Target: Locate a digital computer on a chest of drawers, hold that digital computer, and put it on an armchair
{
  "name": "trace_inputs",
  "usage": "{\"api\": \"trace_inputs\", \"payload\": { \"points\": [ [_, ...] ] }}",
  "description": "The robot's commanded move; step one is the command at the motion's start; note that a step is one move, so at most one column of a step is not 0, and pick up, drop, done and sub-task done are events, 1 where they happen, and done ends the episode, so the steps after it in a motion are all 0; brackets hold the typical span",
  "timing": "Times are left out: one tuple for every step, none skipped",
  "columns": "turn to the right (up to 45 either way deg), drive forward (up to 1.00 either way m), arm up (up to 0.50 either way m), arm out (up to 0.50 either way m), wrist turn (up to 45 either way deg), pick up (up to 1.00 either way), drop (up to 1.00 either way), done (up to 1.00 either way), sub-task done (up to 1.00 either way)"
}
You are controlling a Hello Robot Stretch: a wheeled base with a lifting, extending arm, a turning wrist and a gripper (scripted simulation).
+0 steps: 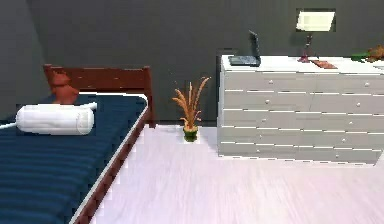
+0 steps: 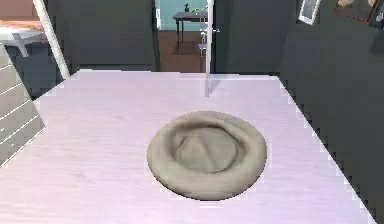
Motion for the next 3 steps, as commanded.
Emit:
{"api": "trace_inputs", "payload": {
  "points": [
    [0.0,1.0,0.0,0.0,0.0,0.0,0.0,0.0,0.0],
    [-18.0,0.0,0.0,0.0,0.0,0.0,0.0,0.0,0.0],
    [0.0,0.05,0.0,0.0,0.0,0.0,0.0,0.0,0.0]
  ]
}}
